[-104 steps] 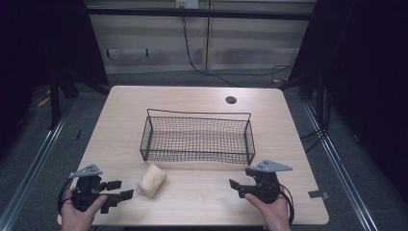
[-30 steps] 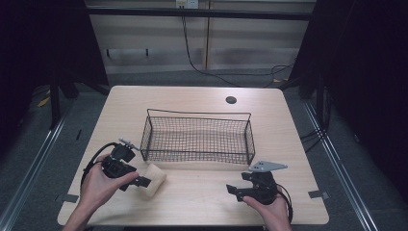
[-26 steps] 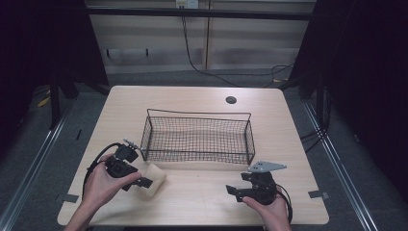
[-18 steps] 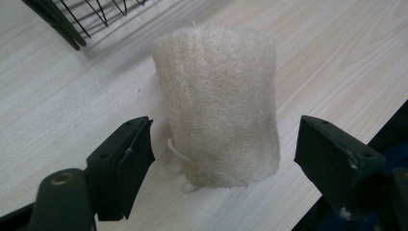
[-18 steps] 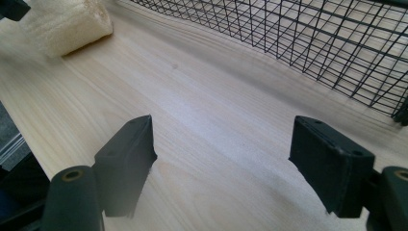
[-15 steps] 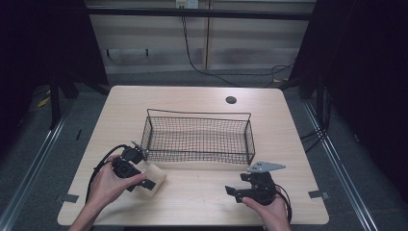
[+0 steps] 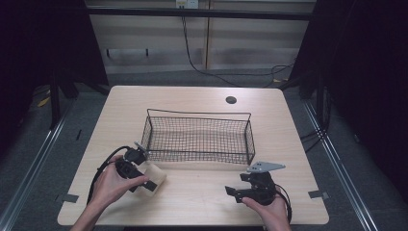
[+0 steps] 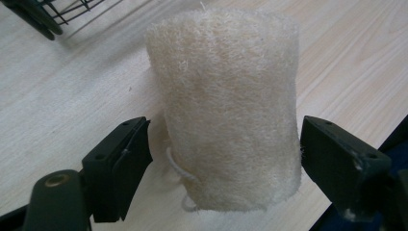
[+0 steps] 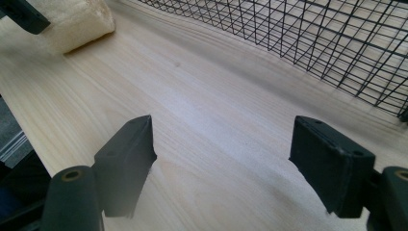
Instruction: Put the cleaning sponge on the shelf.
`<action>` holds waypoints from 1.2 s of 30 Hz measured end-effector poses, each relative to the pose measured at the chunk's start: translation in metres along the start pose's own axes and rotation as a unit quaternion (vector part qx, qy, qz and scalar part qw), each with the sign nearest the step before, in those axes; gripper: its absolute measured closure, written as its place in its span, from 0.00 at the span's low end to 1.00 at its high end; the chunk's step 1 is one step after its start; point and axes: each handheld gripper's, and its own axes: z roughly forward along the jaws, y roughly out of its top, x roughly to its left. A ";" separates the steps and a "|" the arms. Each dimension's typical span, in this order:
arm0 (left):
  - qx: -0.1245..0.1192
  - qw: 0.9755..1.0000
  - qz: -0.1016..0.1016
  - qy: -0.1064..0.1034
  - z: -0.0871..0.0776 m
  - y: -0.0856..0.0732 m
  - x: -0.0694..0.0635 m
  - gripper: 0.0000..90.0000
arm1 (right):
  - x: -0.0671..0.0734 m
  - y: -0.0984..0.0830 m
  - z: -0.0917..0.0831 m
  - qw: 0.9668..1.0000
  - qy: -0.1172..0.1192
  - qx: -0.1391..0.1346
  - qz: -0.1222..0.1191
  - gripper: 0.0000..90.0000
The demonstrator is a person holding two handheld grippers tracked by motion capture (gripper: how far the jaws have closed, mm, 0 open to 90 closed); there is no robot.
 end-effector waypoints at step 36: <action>0.016 1.000 0.001 -0.023 0.005 0.002 -0.005 0.34 | 0.000 0.000 0.000 1.000 0.003 0.006 0.005 0.26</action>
